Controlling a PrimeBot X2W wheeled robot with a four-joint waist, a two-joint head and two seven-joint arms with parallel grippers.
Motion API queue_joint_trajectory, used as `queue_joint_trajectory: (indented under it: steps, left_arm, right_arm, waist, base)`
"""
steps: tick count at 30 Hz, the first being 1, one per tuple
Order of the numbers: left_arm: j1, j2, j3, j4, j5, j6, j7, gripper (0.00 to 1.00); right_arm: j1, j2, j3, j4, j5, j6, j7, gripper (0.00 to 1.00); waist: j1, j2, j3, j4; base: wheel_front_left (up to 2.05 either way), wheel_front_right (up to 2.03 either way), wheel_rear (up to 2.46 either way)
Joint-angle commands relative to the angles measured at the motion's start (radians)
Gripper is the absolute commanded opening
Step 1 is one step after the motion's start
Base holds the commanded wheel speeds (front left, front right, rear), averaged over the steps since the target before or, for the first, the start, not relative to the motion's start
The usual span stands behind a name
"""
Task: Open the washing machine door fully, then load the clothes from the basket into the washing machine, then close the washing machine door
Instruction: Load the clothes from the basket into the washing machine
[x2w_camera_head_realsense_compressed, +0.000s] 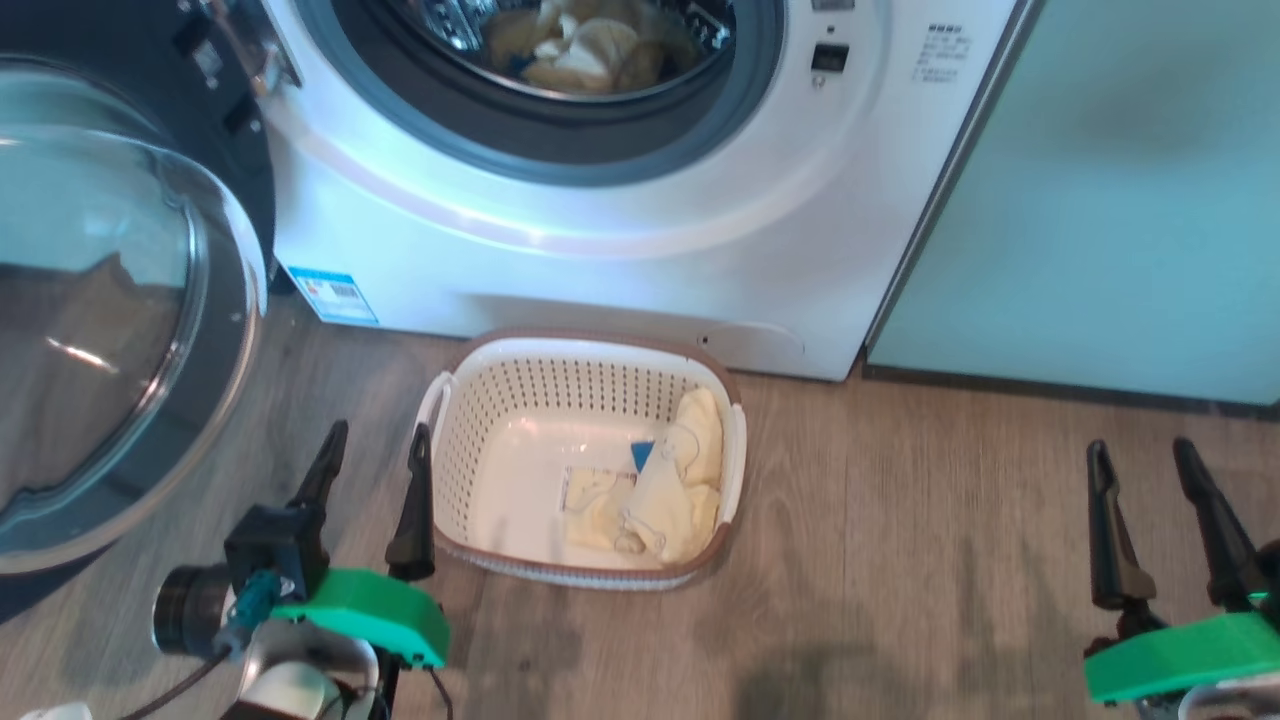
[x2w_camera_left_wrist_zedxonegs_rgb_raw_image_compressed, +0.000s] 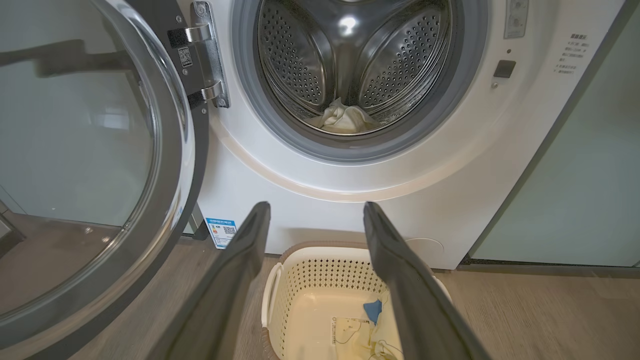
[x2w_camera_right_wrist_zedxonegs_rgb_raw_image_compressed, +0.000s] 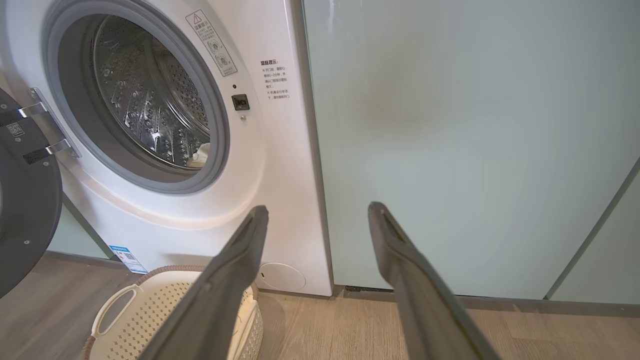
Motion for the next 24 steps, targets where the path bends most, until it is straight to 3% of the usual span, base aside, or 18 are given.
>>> queue_joint_trajectory:
  steps: [1, 24]
  left_arm:
    - [-0.016, 0.032, 0.034, -0.039, 0.006, 0.007, 0.004, 1.0]
    - [0.058, 0.045, 0.025, -0.079, -0.008, 0.03, 0.024, 1.0]
  right_arm:
    - [-0.003, -0.007, 0.018, -0.045, -0.007, -0.003, 0.007, 1.0]
    - [0.099, 0.008, 0.032, -0.124, -0.013, -0.003, 0.071, 1.0]
  waist:
    - [0.0002, -0.0001, -0.037, 0.004]
    - [0.0002, -0.0001, -0.109, -0.036]
  base:
    - [0.0, 0.0, 0.0]
    - [0.0, 0.0, 0.0]
